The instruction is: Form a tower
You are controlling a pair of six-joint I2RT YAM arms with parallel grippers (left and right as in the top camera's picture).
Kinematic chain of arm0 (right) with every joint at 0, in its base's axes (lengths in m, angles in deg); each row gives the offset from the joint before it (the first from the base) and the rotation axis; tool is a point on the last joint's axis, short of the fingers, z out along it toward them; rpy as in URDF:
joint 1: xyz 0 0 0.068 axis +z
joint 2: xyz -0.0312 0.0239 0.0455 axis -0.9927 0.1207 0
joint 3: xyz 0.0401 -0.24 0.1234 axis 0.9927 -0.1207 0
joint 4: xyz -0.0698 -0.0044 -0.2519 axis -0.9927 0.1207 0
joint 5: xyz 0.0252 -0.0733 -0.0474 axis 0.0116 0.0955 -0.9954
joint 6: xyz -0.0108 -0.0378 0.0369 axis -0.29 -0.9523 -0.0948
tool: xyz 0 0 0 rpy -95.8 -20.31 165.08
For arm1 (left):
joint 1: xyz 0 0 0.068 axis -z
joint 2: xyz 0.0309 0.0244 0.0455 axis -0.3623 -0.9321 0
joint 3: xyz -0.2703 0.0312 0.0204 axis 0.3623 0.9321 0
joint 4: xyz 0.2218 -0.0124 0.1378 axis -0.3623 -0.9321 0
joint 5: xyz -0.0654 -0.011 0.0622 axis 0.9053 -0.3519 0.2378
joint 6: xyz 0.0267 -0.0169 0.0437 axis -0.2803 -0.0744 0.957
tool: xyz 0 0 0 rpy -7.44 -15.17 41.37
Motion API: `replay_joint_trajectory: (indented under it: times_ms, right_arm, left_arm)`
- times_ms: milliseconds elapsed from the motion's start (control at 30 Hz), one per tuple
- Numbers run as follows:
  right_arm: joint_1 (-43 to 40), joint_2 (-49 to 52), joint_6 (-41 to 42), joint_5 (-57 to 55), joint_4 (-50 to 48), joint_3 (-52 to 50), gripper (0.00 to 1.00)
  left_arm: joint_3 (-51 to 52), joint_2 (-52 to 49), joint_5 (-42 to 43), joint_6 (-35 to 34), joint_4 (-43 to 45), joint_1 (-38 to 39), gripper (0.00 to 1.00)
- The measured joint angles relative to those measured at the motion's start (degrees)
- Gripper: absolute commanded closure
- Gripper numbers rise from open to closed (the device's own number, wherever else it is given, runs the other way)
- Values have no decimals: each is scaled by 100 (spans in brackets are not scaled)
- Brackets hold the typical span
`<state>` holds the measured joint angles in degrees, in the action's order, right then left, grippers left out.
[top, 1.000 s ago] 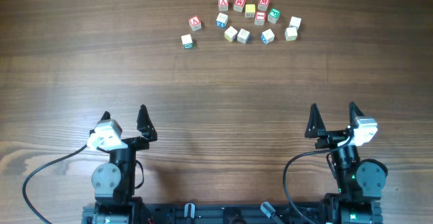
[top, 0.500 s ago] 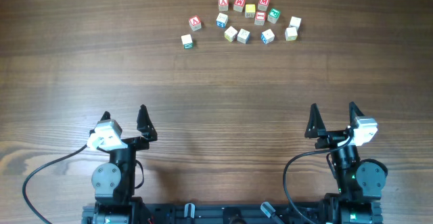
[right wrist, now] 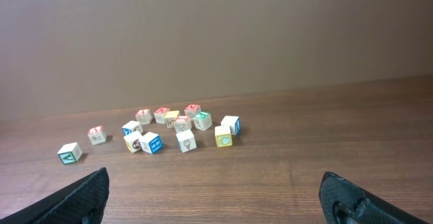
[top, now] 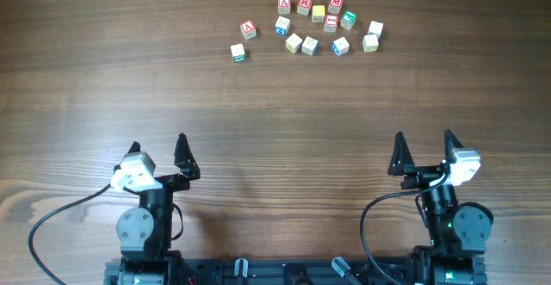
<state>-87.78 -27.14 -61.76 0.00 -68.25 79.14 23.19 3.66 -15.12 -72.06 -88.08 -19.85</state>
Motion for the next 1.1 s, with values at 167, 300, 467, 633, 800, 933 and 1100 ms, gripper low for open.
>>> replay_joint_trajectory:
  times_ms: [167,300,467,633,800,933,1100]
  right_arm:
    - [0,0,0,0,0,0,0]
    - [0,0,0,0,0,0,0]
    - [0,0,0,0,2,0,0]
    - [0,-4,0,0,0,0,0]
    - [0,-7,2,2,11,0,0]
    - [2,-4,0,-2,0,2,0]
    - [0,-15,0,0,2,0,0]
  left_arm:
    - [2,-2,0,0,0,0,0]
    - [7,-2,-87,0,245,0,0]
    - [11,-2,671,20,774,4,0]
    - [-1084,-610,1309,20,780,4,0]
    - [-4011,-3475,1711,17,-197,4,0]
    - [-7375,-6446,2253,37,-2197,92,0]
    - [-9471,-8780,2964,-118,-2153,560,1]
